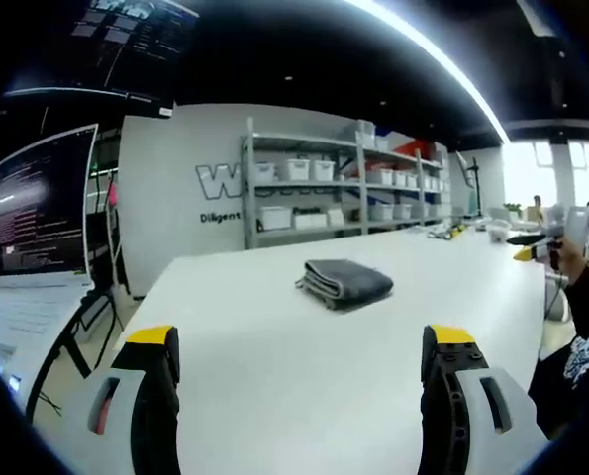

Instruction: Open the folded towel by lifting each exposed corner and separating the folded layers until the towel lies flat within the target outline without major curled edges

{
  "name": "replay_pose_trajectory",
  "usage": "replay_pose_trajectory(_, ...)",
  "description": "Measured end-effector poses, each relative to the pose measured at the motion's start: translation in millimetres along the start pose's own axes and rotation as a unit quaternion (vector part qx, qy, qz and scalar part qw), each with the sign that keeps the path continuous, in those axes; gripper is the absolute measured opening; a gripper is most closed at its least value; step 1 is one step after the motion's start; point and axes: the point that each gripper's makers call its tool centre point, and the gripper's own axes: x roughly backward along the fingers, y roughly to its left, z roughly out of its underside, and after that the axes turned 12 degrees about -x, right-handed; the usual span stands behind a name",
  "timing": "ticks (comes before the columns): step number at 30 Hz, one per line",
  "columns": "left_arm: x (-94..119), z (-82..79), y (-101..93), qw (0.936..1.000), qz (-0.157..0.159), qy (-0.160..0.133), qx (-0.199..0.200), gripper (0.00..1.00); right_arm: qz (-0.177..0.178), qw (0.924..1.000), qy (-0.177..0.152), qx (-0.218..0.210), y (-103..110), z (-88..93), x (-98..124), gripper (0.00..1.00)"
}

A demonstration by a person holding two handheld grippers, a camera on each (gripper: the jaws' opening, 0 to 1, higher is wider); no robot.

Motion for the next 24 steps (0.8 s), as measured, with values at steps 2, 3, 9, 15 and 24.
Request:
replay_pose_trajectory(2,2,1.0,3.7,0.9999,-0.009,0.004,-0.005,1.00,0.017,0.9986,-0.032,-0.038,-10,-11.6,2,1.00)
replay_pose_trajectory(3,4,-0.6,6.9,0.9998,-0.017,0.002,-0.003,1.00,0.020,0.9980,-0.041,-0.044,-14,-15.3,3,1.00)
replay_pose_trajectory(9,5,-13.4,5.9,0.9998,-0.016,-0.015,0.002,1.00,0.017,0.9988,-0.035,-0.030,-13,-19.3,8,1.00)
replay_pose_trajectory(15,4,-25.8,19.1,0.9989,-0.043,-0.019,-0.005,1.00,0.040,0.9980,-0.048,-0.008,-20,-43.7,15,1.00)
replay_pose_trajectory(24,-3,-45.1,22.7,0.9995,-0.022,-0.018,-0.017,1.00,0.047,0.9979,-0.043,0.013,-25,-56.2,18,1.00)
